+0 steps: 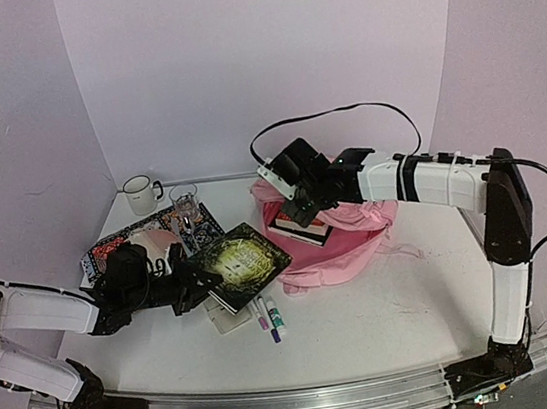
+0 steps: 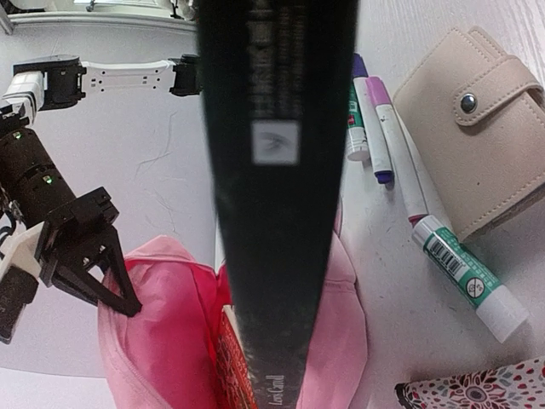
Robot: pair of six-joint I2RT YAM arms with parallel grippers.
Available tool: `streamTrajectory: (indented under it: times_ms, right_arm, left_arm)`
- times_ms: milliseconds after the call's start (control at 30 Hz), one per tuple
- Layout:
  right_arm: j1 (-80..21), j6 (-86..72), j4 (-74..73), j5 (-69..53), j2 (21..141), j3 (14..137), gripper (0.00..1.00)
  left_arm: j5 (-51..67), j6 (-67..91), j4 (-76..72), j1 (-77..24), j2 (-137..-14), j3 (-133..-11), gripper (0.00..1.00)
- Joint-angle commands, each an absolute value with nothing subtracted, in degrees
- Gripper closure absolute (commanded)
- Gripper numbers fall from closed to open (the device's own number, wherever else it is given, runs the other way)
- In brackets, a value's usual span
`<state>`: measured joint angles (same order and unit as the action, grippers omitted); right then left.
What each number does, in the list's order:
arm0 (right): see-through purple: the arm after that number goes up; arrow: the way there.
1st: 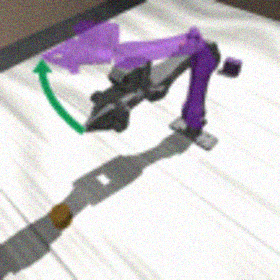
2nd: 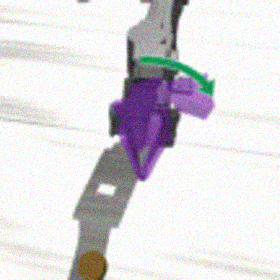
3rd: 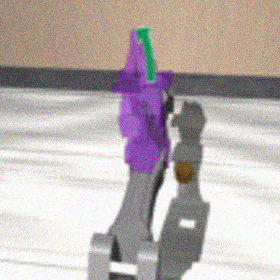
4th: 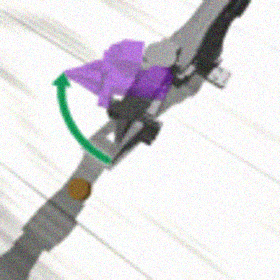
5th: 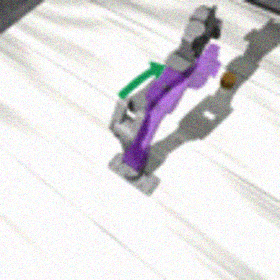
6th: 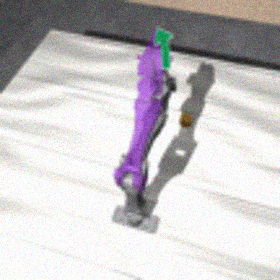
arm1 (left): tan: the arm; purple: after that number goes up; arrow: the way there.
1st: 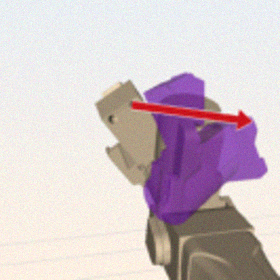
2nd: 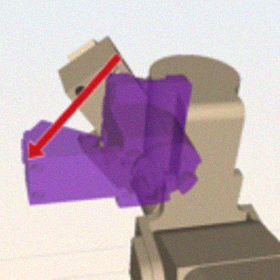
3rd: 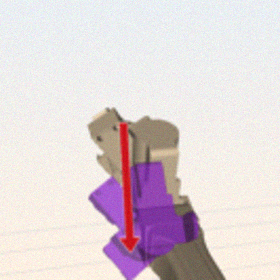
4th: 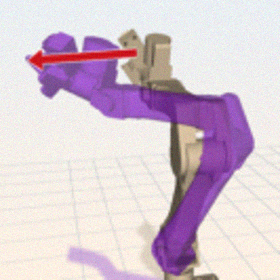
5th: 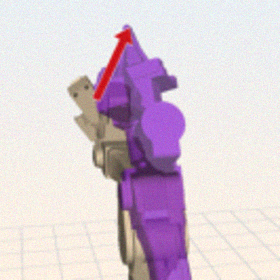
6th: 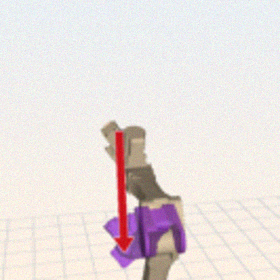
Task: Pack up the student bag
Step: Pick up the largest pocket of the bag from the student bag, then place the book in the largest pocket of the bag.
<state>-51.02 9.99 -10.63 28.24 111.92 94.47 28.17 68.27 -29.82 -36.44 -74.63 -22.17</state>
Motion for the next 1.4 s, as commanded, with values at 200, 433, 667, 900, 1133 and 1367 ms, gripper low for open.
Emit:
streamTrajectory:
  times_ms: [200,433,667,900,1133,1367]
  right_arm:
    - [-53.42,5.97,-9.49,27.96,106.67,98.72,1.00]
    - [-54.29,5.12,-9.41,25.94,106.01,100.23,1.00]
    - [-55.01,4.35,-9.24,23.75,105.18,99.14,1.00]
    - [-55.76,2.69,-8.70,20.17,104.10,97.36,1.00]
    - [-55.90,1.90,-8.10,19.35,103.59,96.08,1.00]
    - [-55.91,1.75,-8.00,18.61,104.68,96.53,1.00]
  left_arm:
    - [25.30,73.51,-45.51,-39.42,-78.33,-31.17,1.00]
    - [25.04,74.79,-49.29,-41.76,-87.30,-38.25,1.00]
    - [23.75,75.90,-53.57,-42.27,-97.42,-46.39,1.00]
    - [20.12,76.77,-56.71,-42.45,-108.78,-56.18,1.00]
    - [14.71,76.11,-57.63,-42.63,-116.69,-64.14,0.99]
    - [10.39,72.62,-57.38,-43.15,-121.58,-66.92,0.74]
